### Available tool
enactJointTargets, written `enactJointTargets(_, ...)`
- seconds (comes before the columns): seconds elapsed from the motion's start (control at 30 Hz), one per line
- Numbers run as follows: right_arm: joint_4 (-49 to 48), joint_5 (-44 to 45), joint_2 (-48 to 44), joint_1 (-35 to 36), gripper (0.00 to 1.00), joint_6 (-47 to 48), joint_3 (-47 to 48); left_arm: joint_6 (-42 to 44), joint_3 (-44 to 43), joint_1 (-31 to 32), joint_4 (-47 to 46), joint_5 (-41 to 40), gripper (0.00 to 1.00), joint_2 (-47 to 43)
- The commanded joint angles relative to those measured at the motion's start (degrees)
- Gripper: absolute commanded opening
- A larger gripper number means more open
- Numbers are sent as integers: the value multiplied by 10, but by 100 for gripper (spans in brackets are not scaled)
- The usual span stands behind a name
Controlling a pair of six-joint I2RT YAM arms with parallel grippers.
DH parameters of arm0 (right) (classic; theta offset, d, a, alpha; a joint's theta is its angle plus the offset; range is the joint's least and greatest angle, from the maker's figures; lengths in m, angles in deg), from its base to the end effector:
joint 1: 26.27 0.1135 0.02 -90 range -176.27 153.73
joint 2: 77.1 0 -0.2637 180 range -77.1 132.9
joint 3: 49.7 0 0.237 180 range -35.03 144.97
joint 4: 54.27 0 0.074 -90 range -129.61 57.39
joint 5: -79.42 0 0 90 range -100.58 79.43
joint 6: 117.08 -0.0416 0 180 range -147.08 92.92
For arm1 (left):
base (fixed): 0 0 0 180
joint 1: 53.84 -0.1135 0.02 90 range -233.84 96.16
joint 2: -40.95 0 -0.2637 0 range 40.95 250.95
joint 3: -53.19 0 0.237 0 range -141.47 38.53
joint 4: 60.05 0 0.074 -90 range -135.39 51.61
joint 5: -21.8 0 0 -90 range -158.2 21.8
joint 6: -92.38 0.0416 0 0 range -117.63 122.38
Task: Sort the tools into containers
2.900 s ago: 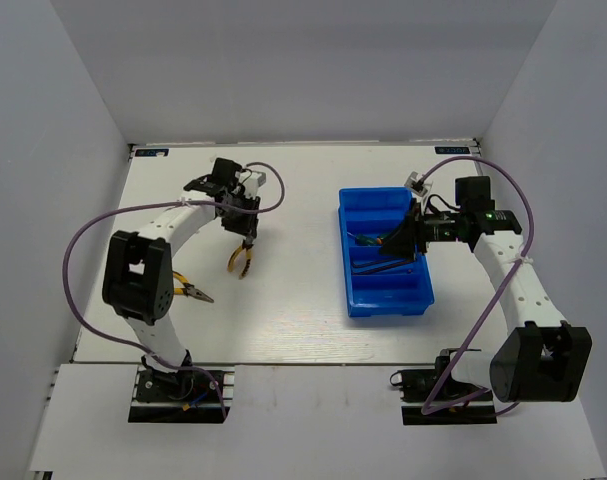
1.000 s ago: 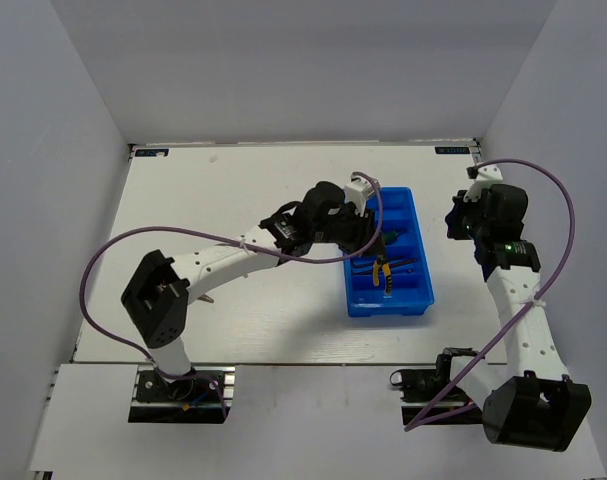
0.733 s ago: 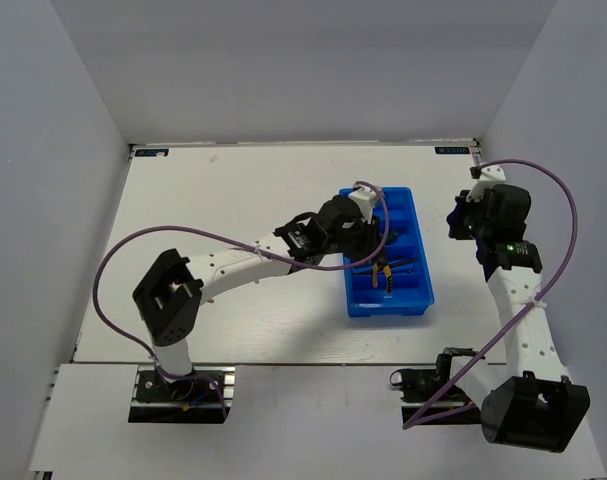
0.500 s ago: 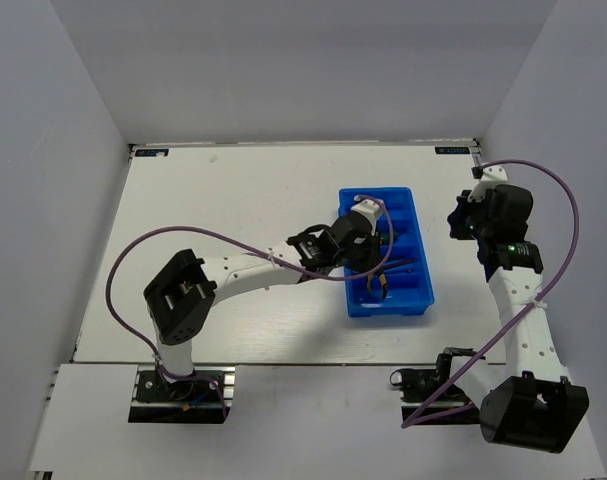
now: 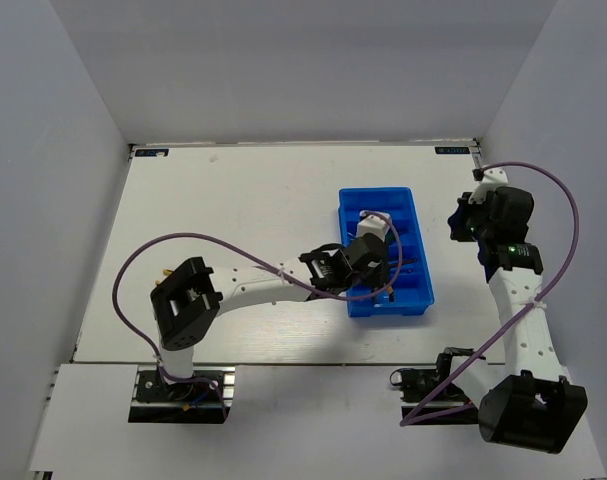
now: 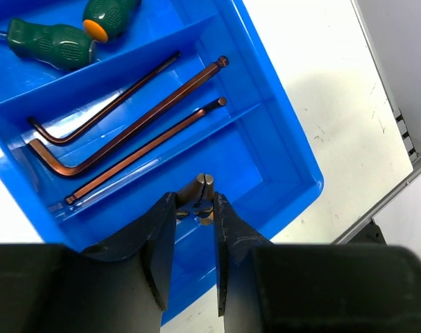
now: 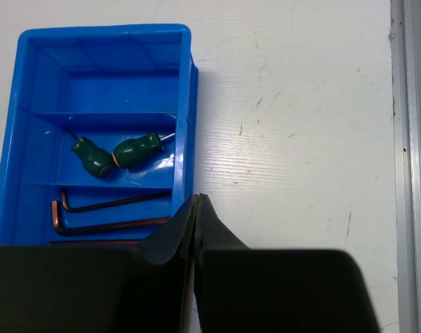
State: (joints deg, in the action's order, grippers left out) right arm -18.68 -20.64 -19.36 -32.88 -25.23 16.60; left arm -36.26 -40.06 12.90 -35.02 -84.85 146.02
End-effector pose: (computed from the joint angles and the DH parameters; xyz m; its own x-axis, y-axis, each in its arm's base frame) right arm 0.2154 -0.0176 0.3195 -0.4499 0.0201 -0.8929 -0.0558 0.9972 0.0506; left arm 0.1735 -0.3735 0.2513 -0.6781 0.0626 -0.7323 0.4689 0.8041 -0.3655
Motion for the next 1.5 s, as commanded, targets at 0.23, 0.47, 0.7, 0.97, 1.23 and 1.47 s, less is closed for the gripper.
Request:
enactJointTargets(0.23,-16,-10,-15,-9,0,-4,2,-5,-41,5,3,-9,8,29)
enactJointTargets(0.47,-19,-14,-17,-15,0,-5,0,0,-41,10,3,-3,45,24)
enactJointTargets(0.7,-17,-21,-20,-19,0,-6,0,20,-59,10,14,-14,50,19)
enactJointTargets(0.97,-13,-27,-21,-24,0,-9,2,23,-18,10,29,-65,14,-77)
enactJointTargets(1.23,20,-178,-5,-31,40,21,14,-314,146,-13,370,-267,56,-315)
enactJointTargets(1.47,80,-349,45,-27,0,50,37,-461,314,-92,534,-315,85,-587)
